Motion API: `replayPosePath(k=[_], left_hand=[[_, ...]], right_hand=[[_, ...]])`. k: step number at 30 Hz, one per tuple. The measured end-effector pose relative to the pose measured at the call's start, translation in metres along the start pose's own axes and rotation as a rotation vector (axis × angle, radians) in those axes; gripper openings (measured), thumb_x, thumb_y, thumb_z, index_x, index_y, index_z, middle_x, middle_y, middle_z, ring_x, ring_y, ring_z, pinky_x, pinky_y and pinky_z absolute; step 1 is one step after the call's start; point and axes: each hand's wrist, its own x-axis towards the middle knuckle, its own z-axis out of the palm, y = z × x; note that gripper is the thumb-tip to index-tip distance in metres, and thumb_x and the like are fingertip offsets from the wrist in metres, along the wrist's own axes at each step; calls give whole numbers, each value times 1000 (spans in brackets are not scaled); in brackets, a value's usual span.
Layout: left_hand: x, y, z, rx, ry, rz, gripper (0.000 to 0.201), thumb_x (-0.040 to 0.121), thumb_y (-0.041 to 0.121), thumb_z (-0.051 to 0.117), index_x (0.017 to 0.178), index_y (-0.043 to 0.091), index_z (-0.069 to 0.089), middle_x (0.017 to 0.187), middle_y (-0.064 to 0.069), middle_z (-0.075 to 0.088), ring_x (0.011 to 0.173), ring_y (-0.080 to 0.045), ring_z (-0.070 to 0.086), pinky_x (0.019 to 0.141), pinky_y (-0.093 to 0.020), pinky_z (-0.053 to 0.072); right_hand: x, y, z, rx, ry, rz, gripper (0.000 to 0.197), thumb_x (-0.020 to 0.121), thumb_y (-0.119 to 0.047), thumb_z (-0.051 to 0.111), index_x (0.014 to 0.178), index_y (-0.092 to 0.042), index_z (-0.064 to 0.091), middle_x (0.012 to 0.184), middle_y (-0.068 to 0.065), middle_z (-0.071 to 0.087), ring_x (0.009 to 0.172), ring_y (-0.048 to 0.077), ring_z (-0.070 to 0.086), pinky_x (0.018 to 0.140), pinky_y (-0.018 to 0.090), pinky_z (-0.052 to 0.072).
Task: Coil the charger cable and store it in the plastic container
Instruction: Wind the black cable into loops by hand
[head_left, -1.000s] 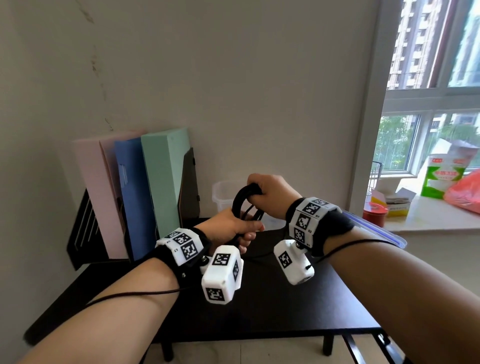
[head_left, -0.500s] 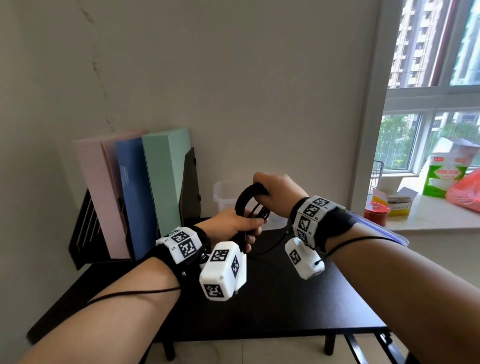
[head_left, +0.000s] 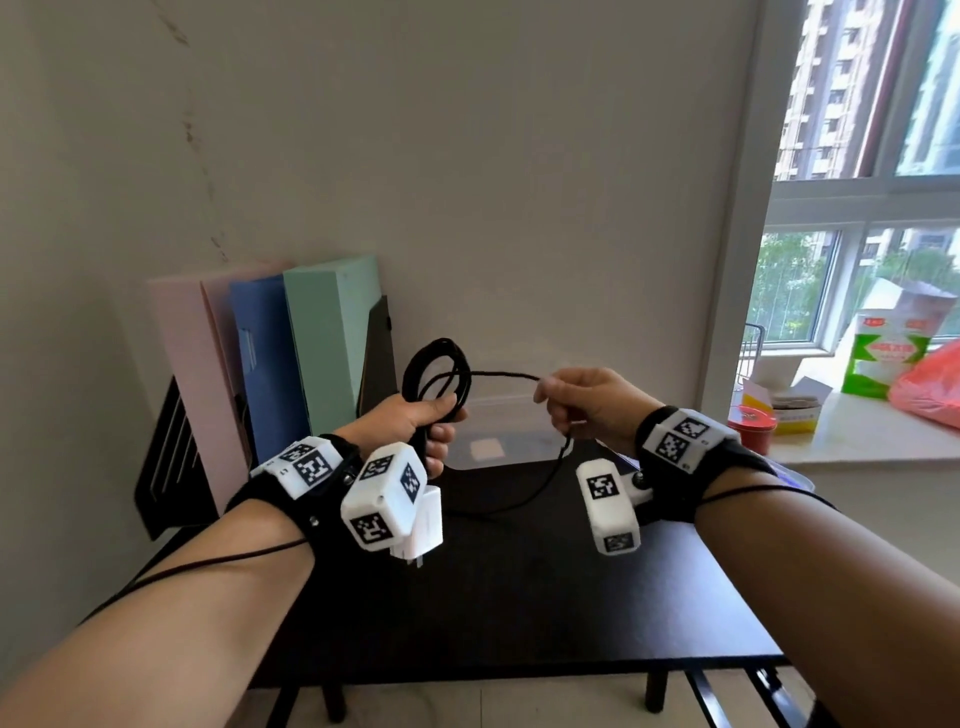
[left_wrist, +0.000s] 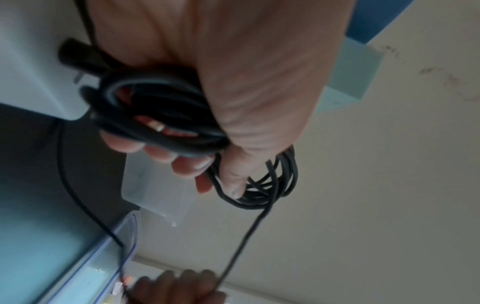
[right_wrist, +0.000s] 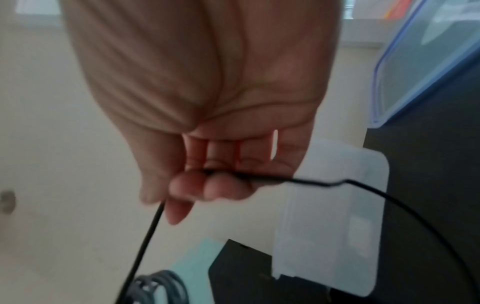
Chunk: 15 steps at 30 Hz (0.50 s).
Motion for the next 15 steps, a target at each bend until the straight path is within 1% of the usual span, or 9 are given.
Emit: replayPosePath(k=[3,4,6,8,10,11,12,14,15], left_hand=[[2,-6,0,72,-1,-3,22,92,28,51,87,7,56,50,4,43,37,-6,40,39,-18,37],[2,-8,2,83,-13,0,20,90,27,54,86,7,56,51,4,45,38,-7,41,40,-18,38],[3,-11,8,87,-44,20,19,81,26,61,82,9,54,56,1,49,39,-7,42,41,-19,40],[4,-12,12,80,-60,60,18,75,23,64,79,9,54,72,-5,61,41,-7,44,42,-21,42],[4,-13,15,61,-93,88,12,74,21,66,71,10,63,95,-10,70,44,-7,46,45,-22,44],[4,-13,16,61,-113,100,12,73,22,68,65,13,69,106,-11,69,45,-6,47,47,-21,45],[4,-13,18,66,-127,112,12,72,23,69,62,17,73,115,-12,64,46,-5,48,49,-21,45],[5,-13,22,57,-145,129,12,71,22,69,62,17,75,121,-14,56,47,-4,49,50,-20,44],[5,-12,24,44,-155,132,15,74,20,67,62,17,75,121,-15,56,48,-4,49,50,-20,44]], right_hand=[[7,-13,9,198,102,-20,27,98,-26,48,81,-11,64,49,-7,38,42,7,32,46,18,29],[9,-19,14,214,134,-10,27,97,-27,49,82,-11,65,48,-7,36,40,7,29,43,18,27],[11,-29,25,163,212,14,27,96,-29,51,81,-12,65,49,-5,36,41,8,25,42,19,23],[14,-33,33,89,283,20,26,95,-28,53,80,-12,67,55,-2,37,44,10,25,43,21,23],[15,-34,39,49,330,24,25,93,-28,55,80,-13,70,61,-1,36,47,11,27,46,23,26],[15,-34,41,29,340,30,25,92,-29,56,80,-14,72,63,0,36,50,12,28,49,24,29],[15,-33,42,2,343,39,24,91,-31,58,79,-16,73,66,0,38,52,13,29,52,25,30],[15,-33,43,-85,327,59,24,89,-36,58,81,-22,75,74,-2,47,55,10,32,57,22,31],[14,-33,44,-128,317,59,23,89,-38,57,84,-24,75,76,-7,51,56,8,35,58,19,31]])
